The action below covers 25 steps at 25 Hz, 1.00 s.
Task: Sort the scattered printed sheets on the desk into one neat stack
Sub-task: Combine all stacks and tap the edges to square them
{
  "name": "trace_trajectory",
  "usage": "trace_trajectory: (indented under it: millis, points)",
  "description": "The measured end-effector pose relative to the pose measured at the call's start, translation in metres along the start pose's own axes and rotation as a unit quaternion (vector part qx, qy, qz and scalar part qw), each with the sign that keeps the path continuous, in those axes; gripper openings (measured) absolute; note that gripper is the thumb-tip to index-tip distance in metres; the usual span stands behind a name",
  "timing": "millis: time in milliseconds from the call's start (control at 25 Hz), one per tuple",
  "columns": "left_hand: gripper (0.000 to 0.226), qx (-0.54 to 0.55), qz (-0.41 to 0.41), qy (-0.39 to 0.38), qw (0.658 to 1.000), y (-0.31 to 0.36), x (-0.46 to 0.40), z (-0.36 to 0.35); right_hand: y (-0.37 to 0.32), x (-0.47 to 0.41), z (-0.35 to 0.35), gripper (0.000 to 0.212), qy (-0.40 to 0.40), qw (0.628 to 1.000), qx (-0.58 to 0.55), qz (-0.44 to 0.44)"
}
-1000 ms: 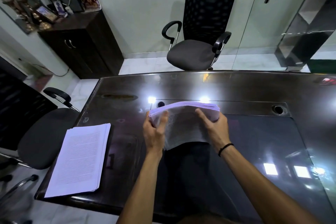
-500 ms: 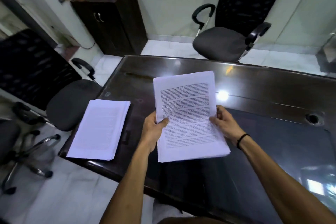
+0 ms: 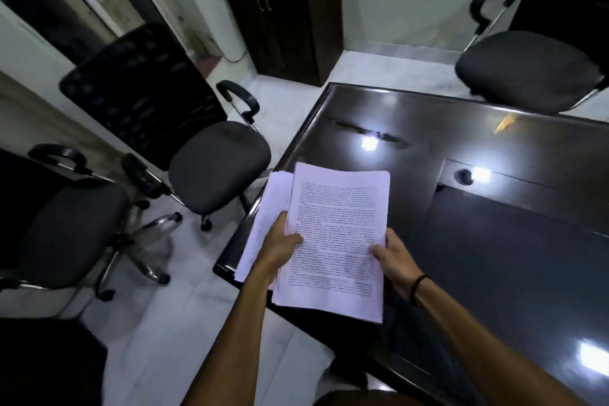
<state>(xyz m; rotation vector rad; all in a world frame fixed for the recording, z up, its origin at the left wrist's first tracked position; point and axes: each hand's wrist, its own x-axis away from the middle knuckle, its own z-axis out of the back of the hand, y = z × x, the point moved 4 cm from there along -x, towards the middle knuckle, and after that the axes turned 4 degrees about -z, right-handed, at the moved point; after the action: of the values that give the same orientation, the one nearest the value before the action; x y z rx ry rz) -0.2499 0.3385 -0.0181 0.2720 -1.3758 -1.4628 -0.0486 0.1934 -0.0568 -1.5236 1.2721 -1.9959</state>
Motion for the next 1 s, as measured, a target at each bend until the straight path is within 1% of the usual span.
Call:
trace_trajectory:
  millis: [160,240,320,400,480,520,560,600,640,680,800,880,920,1000]
  points:
    - [0.043,-0.030,0.036,0.064,0.997,-0.023,-0.035,0.061,0.000,-0.031,-0.068,0.031,-0.001,0.999,0.015,-0.037]
    - [0.040,-0.047,0.044,0.078,0.995,-0.028,-0.046,0.074,-0.001,-0.042,-0.082,0.028,0.003,0.998,0.029,-0.049]
    - [0.038,-0.060,0.056,0.085,0.993,-0.034,-0.057,0.080,-0.007,-0.048,-0.092,0.030,0.011,0.997,0.055,-0.059]
    - [0.038,-0.086,0.061,0.091,0.990,-0.038,-0.064,0.084,-0.008,-0.053,-0.097,0.031,0.034,0.992,0.099,-0.067]
    - [0.043,-0.170,0.045,0.097,0.980,-0.041,-0.069,0.087,-0.008,-0.053,-0.094,0.034,0.104,0.974,0.189,-0.068]
    - [0.051,-0.230,0.030,0.100,0.968,-0.043,-0.072,0.087,-0.008,-0.051,-0.092,0.041,0.143,0.961,0.224,-0.076]
    - [0.060,-0.285,0.015,0.094,0.954,-0.045,-0.073,0.085,-0.004,-0.050,-0.090,0.052,0.170,0.953,0.235,-0.089]
    - [0.066,-0.326,-0.002,0.083,0.942,-0.048,-0.074,0.081,0.000,-0.049,-0.090,0.063,0.179,0.951,0.229,-0.107]
    - [0.068,-0.349,-0.016,0.069,0.934,-0.052,-0.074,0.076,0.004,-0.050,-0.091,0.070,0.174,0.953,0.215,-0.125]
    - [0.069,-0.361,-0.027,0.057,0.931,-0.055,-0.074,0.070,0.005,-0.049,-0.094,0.070,0.160,0.958,0.190,-0.146]
    - [0.068,-0.372,-0.025,0.052,0.927,-0.063,-0.076,0.061,-0.002,-0.053,-0.104,0.045,0.107,0.969,0.049,-0.216]
    - [0.070,-0.368,-0.027,0.053,0.928,-0.065,-0.078,0.063,-0.008,-0.057,-0.113,0.038,0.054,0.967,-0.018,-0.247]
    - [0.071,-0.363,-0.028,0.051,0.930,-0.066,-0.080,0.064,-0.008,-0.060,-0.115,0.042,0.042,0.965,-0.006,-0.257]
    - [0.072,-0.359,-0.028,0.050,0.932,-0.067,-0.081,0.066,0.016,-0.081,-0.113,0.072,0.045,0.963,0.065,-0.257]
